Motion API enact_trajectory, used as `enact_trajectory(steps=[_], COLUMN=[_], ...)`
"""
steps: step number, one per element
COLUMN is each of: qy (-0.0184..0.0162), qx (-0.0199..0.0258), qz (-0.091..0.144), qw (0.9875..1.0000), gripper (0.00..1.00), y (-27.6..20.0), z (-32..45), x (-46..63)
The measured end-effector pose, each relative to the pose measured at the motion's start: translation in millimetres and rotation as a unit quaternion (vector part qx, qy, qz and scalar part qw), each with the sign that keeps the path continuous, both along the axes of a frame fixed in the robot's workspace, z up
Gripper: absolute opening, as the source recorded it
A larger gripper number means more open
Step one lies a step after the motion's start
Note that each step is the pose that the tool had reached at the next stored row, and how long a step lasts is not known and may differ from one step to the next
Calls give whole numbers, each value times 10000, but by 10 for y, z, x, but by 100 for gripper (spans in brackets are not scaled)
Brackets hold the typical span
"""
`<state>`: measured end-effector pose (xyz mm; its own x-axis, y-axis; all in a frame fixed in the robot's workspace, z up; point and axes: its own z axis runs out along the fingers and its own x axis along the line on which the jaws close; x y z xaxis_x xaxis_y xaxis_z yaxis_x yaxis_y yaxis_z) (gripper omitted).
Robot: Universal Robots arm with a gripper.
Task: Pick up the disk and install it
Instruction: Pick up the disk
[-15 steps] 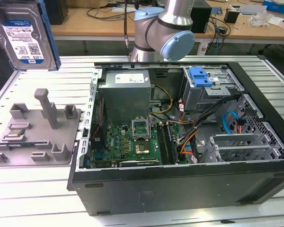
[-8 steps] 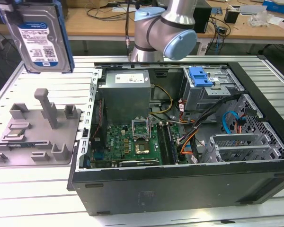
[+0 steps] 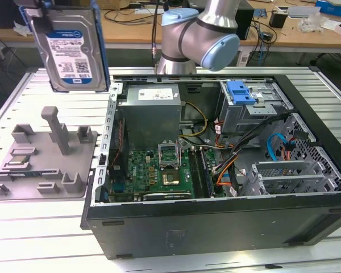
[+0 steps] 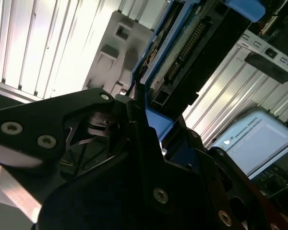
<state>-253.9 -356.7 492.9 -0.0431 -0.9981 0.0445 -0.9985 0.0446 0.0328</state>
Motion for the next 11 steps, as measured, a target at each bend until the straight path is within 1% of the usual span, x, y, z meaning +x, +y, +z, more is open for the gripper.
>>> enact_trajectory(steps=[1, 3, 4, 5, 7, 11], qy=[0, 1, 1, 2, 3, 4], qx=[0, 0, 0, -1, -1, 0], qz=[1, 0, 1, 0, -1, 0], qw=[10000, 10000, 10000, 10000, 10000, 10000], gripper=[37, 37, 37, 37, 37, 37], y=[-29, -67, -95, -113, -171, -245], z=[2, 5, 7, 8, 11, 15], x=[71, 162, 219, 253, 369, 518])
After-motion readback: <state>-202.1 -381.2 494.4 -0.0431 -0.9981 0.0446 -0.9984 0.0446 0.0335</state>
